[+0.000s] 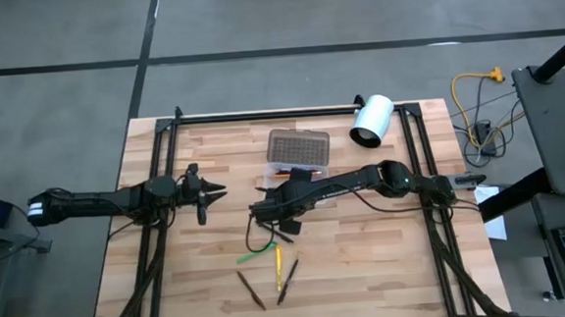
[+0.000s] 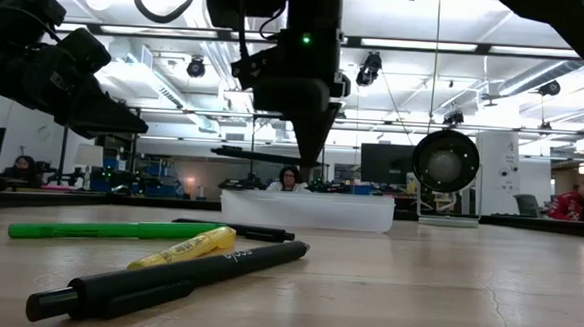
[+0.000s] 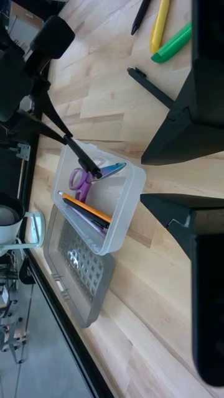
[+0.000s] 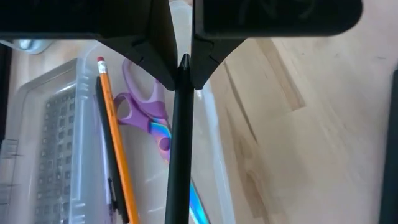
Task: Pick & place school supplies into a supply box
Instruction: Put the black pen into the supply box
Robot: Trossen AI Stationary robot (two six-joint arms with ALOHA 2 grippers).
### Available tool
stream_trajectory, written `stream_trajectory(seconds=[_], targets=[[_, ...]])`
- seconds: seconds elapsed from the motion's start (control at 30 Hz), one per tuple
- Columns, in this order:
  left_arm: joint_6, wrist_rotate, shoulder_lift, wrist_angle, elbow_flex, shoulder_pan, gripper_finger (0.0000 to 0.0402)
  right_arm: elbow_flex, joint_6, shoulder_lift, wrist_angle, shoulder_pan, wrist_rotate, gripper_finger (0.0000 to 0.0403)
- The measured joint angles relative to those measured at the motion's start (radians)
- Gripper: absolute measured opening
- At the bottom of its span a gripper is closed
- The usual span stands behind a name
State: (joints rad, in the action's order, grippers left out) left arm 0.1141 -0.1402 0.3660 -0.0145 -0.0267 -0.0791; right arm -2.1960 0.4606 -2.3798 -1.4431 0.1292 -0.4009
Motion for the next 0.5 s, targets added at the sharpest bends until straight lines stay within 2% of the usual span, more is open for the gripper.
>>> stream_trajectory(seconds=[0.3,0.5], targets=[[0.0,0.0,0.0,0.0,0.0,0.0,0.0069,0.006,0.01,0.005,-0.018,-0.01,-0.027,0.0013],[0.0,0.0,0.0,0.0,0.0,0.0,0.0069,0.081,0.016,0.05,-0.017,-0.016,-0.068,0.0013]])
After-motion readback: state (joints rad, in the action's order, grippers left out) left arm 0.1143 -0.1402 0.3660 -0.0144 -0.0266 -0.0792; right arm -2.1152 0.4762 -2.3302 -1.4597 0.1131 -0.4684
